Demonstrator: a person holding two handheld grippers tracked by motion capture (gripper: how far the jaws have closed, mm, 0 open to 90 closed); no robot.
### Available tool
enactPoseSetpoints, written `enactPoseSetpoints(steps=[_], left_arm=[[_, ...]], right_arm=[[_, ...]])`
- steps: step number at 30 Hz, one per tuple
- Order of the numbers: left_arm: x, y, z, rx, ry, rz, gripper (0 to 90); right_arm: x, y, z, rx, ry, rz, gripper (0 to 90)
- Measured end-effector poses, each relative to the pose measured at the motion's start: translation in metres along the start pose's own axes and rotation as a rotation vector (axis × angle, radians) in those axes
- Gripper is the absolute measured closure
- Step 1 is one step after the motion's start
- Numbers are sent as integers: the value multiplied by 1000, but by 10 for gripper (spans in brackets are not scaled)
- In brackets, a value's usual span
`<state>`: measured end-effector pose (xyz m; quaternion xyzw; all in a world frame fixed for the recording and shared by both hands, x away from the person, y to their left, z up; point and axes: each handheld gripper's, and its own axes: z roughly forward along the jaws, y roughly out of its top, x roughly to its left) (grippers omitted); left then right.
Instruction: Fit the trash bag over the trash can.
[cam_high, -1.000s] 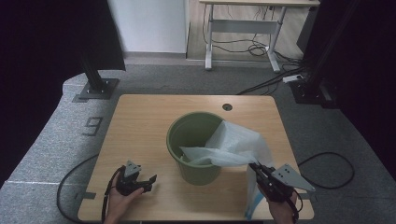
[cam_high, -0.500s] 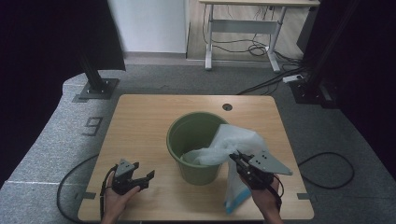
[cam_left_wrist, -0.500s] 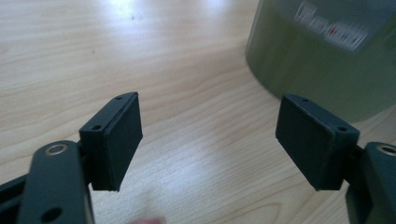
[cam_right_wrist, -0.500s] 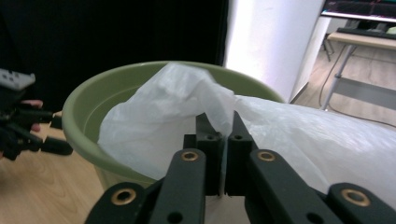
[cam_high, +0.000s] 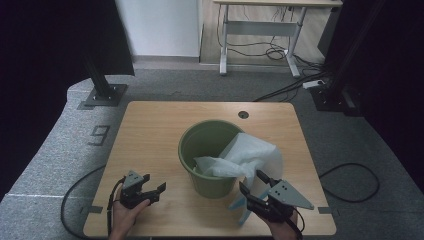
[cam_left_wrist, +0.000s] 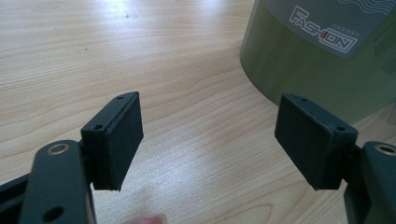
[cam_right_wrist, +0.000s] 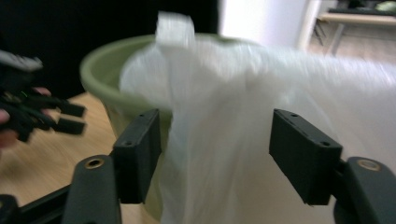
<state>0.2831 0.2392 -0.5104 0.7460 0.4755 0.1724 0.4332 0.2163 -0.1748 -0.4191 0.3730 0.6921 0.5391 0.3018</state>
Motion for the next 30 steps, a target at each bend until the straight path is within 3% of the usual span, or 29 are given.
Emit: enactPoseSetpoints(steps=[5,9,14,18,24,27,30], left_arm=[[4,-1,-1,-7,-3,-21,232],[5,-2,0,-7,-3,-24,234],[5,-4,3,6,-4,-23,235],[5,-4,3,7,-2,-21,235],[6,-5,3,8,1,-22,236],[6,-5,3,3,2,-22,237],[5,-4,2,3,-3,-17,240]], right_arm=[[2,-18,-2,29,-56,51,299],[4,-33,3,60,-60,98,287],[10,-41,9,73,-68,97,286],[8,-45,16,82,-102,96,319],[0,-52,27,111,-110,106,596],[-5,-53,24,106,-120,94,782],[-11,-49,19,95,-115,91,883]])
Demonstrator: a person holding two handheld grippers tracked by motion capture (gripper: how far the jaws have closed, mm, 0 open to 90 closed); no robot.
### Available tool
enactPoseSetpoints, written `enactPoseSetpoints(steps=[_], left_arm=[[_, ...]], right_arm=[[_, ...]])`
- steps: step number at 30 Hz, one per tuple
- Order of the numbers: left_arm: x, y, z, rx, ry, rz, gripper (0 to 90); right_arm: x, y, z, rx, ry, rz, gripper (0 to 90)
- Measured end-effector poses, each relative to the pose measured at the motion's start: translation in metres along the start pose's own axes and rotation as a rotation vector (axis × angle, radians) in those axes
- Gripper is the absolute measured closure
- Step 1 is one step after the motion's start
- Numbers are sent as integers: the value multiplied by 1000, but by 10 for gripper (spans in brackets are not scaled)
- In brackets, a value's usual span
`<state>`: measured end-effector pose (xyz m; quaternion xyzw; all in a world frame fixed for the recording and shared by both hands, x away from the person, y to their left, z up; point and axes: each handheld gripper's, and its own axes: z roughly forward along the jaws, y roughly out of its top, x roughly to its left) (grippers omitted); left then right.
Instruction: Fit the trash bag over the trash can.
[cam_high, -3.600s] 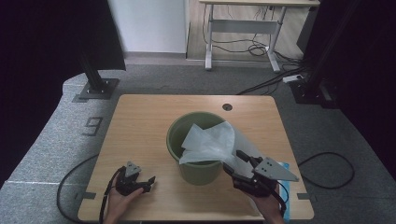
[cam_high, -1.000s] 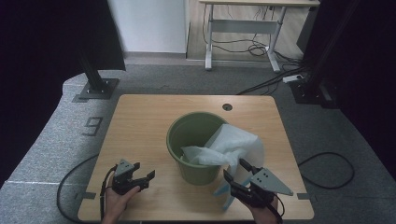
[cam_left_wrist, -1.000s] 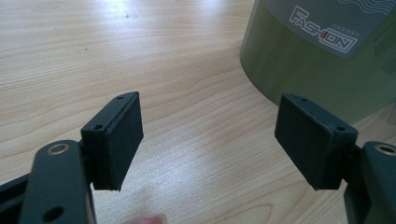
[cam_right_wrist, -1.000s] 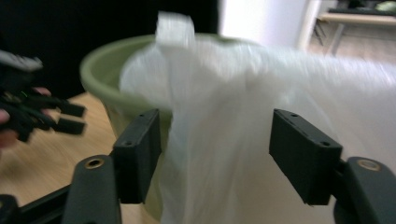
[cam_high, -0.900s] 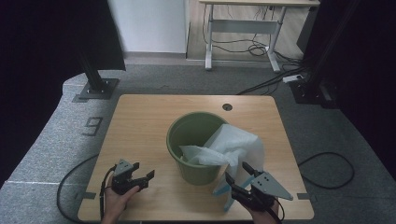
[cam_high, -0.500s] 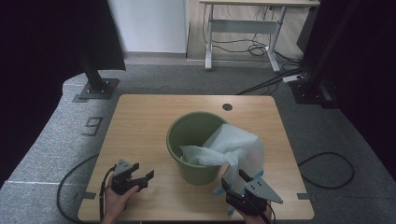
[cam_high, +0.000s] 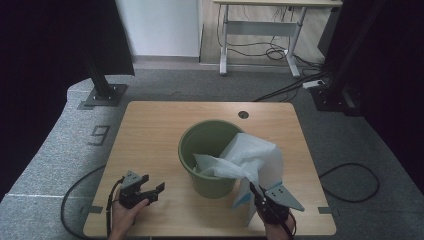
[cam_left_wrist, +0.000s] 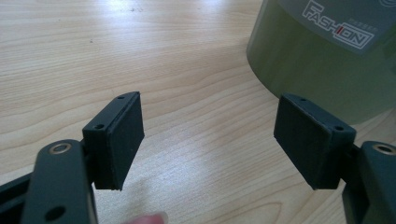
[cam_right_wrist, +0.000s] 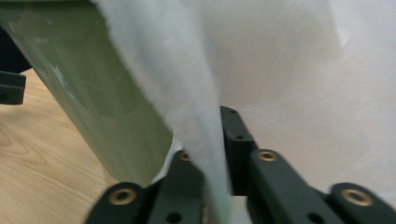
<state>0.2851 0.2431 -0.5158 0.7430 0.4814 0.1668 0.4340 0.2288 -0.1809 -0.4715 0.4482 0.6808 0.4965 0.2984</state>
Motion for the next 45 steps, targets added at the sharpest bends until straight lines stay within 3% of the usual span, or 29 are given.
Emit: enactPoseSetpoints(steps=[5,10,15,22,27,32,38,45], left_arm=[[-4,3,-3,-7,-18,10,253],[-9,11,-12,-14,-68,22,287],[-16,21,-25,-28,-86,66,300],[-38,43,-53,-82,-109,136,318],[-60,62,-69,-120,-138,182,325],[-85,82,-75,-145,-181,242,326],[-110,101,-68,-153,-230,304,323],[-124,116,-54,-151,-247,336,358]], right_arm=[[-11,14,-10,-35,-5,-37,886],[-25,31,-21,-80,-5,-53,886],[-34,47,-27,-112,16,-80,886],[-41,67,-23,-119,54,-113,886],[-38,84,-20,-130,70,-146,886],[-26,108,-20,-153,101,-186,886],[-10,124,-14,-123,145,-225,886],[-10,124,-5,-86,171,-206,885]])
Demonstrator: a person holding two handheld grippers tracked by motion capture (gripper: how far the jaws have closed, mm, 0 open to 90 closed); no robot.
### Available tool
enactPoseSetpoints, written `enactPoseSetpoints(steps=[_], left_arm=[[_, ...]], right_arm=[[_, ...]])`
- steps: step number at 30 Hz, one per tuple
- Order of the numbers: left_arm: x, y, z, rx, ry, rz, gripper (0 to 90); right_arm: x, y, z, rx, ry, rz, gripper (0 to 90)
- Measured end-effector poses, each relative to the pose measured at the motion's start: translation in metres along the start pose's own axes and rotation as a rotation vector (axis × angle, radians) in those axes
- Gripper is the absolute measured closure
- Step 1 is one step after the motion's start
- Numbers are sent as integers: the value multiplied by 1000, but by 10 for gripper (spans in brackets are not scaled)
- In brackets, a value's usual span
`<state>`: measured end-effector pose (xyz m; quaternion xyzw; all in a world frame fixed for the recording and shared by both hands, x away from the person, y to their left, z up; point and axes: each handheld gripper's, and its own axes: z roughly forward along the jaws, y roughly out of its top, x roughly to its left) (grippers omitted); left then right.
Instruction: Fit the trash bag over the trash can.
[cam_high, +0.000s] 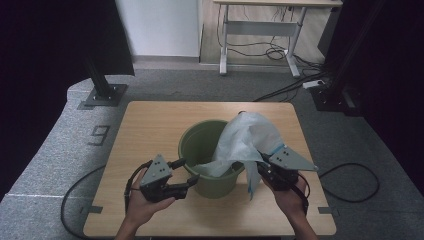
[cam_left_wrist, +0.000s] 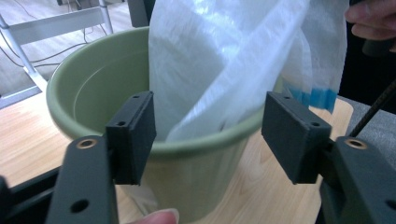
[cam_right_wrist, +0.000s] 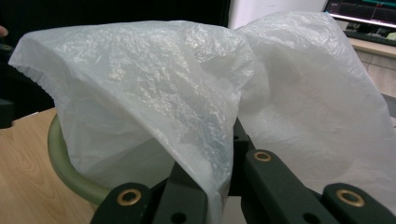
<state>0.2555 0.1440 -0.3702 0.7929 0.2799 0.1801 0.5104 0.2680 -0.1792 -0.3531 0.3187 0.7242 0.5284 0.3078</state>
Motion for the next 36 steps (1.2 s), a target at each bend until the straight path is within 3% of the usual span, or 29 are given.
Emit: enactPoseSetpoints(steps=[14,19,28,31,33,36], left_arm=[[-6,14,25,9,-41,15,439],[-3,15,31,4,-48,0,536],[-6,14,34,6,-95,17,645],[-8,13,33,3,-109,21,635],[-10,13,31,4,-129,31,583],[-11,13,32,7,-116,38,538]], right_arm=[[1,7,2,0,34,23,885],[3,7,4,-1,42,23,885],[4,7,6,-4,48,28,885],[2,7,5,-4,46,37,885],[2,7,5,-3,46,41,885],[2,6,5,-6,48,42,885]])
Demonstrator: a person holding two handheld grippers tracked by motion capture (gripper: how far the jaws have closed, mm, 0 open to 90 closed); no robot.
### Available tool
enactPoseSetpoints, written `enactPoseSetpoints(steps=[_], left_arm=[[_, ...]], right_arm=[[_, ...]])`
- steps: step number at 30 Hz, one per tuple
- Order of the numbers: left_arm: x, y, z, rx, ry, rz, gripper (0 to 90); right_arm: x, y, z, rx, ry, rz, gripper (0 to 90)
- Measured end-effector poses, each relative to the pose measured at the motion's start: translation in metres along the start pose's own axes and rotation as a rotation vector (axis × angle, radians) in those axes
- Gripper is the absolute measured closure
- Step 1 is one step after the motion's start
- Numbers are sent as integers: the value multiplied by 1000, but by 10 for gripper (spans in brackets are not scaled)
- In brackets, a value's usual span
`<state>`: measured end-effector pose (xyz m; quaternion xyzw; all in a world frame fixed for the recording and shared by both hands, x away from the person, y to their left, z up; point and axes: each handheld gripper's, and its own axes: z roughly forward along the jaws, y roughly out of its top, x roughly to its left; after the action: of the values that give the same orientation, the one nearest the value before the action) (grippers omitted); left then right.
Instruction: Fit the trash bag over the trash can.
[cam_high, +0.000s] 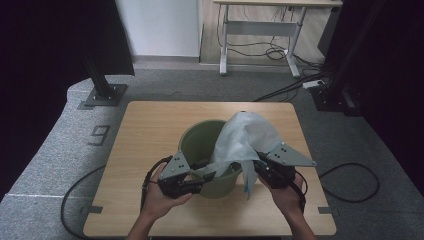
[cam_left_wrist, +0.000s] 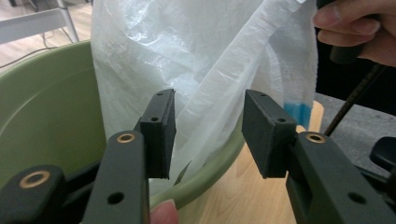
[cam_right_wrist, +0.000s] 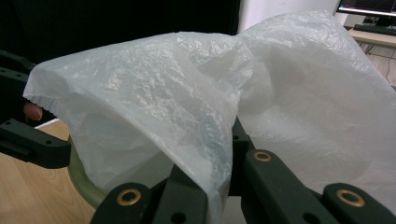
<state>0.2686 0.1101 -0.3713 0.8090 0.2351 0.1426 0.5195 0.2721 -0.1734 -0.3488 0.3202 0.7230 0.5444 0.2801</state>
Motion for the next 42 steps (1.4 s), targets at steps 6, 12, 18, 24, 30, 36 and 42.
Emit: enactPoseSetpoints(steps=[6,12,18,24,30,36,42], left_arm=[[1,3,9,5,9,3,596],[3,6,13,8,-80,-15,819],[6,6,6,-6,-80,-29,896],[13,4,-4,-35,-29,-39,898],[25,-2,-17,-51,28,-82,899],[34,-8,-27,-52,77,-113,899],[45,-13,-30,-48,107,-154,899]], right_arm=[[0,0,-1,-10,4,9,885],[-1,-3,-2,-12,12,19,885],[-4,-9,-4,-5,32,22,850],[-3,-21,-12,-12,18,13,621],[5,-30,-29,-36,70,9,484],[12,-41,-43,-60,124,24,426],[16,-50,-56,-96,205,60,384]])
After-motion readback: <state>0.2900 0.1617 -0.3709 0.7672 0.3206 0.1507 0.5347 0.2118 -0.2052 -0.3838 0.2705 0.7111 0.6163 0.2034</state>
